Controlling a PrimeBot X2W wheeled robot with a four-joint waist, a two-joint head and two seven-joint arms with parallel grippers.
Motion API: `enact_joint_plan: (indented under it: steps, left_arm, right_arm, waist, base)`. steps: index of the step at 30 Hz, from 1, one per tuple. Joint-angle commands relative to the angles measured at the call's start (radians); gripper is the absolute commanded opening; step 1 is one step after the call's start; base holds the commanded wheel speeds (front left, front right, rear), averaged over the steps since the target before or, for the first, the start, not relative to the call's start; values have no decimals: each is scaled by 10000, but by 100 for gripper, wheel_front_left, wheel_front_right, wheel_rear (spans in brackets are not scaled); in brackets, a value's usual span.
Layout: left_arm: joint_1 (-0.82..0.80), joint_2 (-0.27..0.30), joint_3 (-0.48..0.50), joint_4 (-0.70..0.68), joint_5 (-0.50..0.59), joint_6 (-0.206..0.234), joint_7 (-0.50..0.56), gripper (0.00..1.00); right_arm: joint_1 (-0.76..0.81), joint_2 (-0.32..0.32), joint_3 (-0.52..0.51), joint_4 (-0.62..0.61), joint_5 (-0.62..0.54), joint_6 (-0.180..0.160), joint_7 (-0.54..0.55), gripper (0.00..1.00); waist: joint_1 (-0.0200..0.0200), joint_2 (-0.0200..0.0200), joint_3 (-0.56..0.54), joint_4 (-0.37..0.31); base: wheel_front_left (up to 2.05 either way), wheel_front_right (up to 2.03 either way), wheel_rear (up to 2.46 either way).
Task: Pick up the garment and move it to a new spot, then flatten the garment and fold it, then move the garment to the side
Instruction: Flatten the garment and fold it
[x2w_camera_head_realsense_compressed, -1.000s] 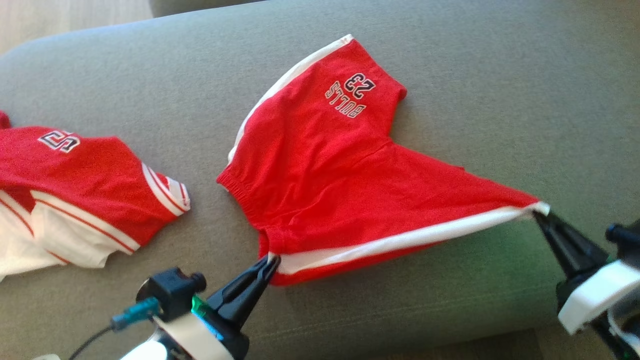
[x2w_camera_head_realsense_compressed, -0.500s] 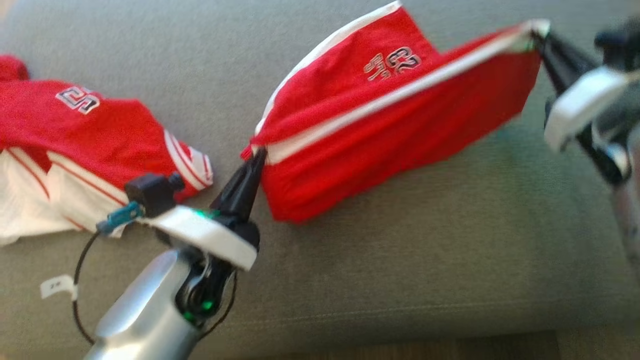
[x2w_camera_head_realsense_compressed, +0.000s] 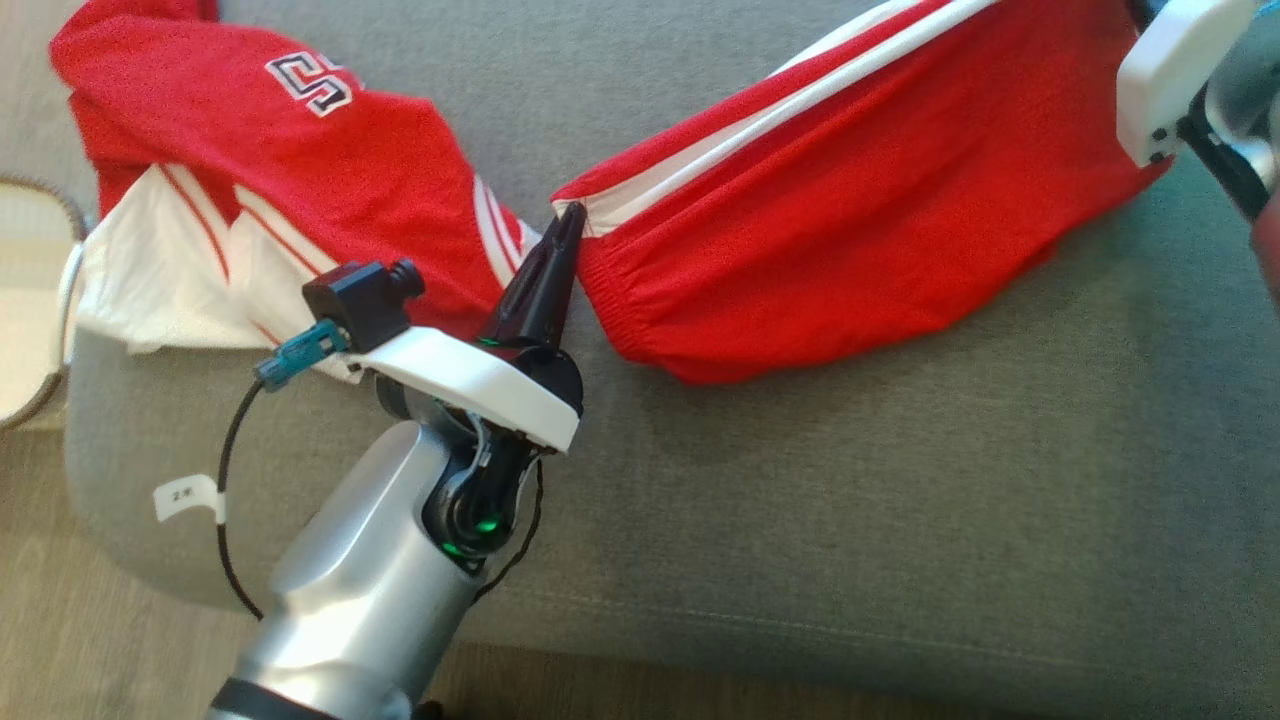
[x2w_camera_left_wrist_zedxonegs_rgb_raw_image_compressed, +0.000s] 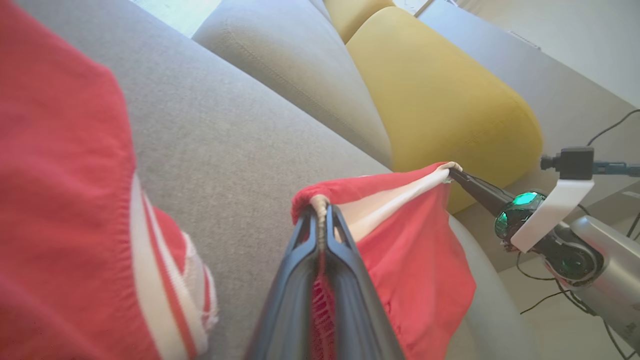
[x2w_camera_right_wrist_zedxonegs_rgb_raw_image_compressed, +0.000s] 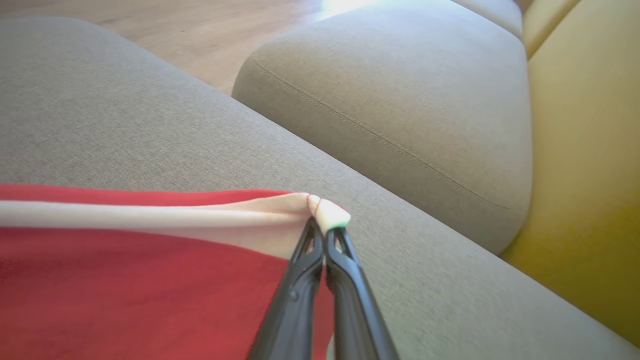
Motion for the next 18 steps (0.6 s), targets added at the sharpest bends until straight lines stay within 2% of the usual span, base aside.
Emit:
enact_joint_plan:
  steps: [1,2,3,4,5,6,7,12,15,18]
  left_arm:
    - [-320,93,367,-182,91,2,-51,0]
    - [-328,44,368,-139,145,2,-51,0]
    - [-326,-5,421,-67,199,2,-51,0]
    - [-323,-59,503,-7,246,2,-51,0]
    - [-324,-113,554,22,275,2,-51,19]
    - [-325,-155,609,62,321,2,-51,95]
    - [-318,-189,722,103,411,2,-51,100]
    - [130,-276,1656,-48,1479,2,-51,100]
    - [778,-314,2621,-515,2860,60,-51,100]
    - [1554,-389,3276,-1419,4129,191,-51,100]
  right_arm:
    - [-252,57,139,-22,57,-6,-151,0]
    - [-362,94,237,216,79,-6,-248,0]
    - [-462,121,309,442,101,-6,-361,32]
    - [-562,134,347,643,103,-6,-532,100]
    - [-642,160,360,807,122,-6,-765,100]
    - [-672,216,356,973,192,-6,-957,100]
    - [-664,285,317,1124,345,-6,-1119,100]
    - [-200,574,-152,1602,2012,-6,-1145,100]
    - [314,589,213,1280,2937,-6,-595,100]
    - [701,320,684,835,3622,-6,-179,100]
  waist:
    - [-1,0,175,228]
    - [-1,0,189,267]
    - [-1,0,204,303]
    - [-1,0,217,326]
    - [-1,0,225,338]
    - [-1,0,223,339]
    - [-1,0,207,325]
    - [-1,0,-116,2]
    - [-1,0,-321,-261]
    - [-1,0,-383,-382]
  base:
    - [0,0,0]
    - [0,0,0]
    - [0,0,0]
    - [0,0,0]
    - [0,0,0]
    - [0,0,0]
    - [0,0,0]
    - [0,0,0]
    - [0,0,0]
    - [0,0,0]
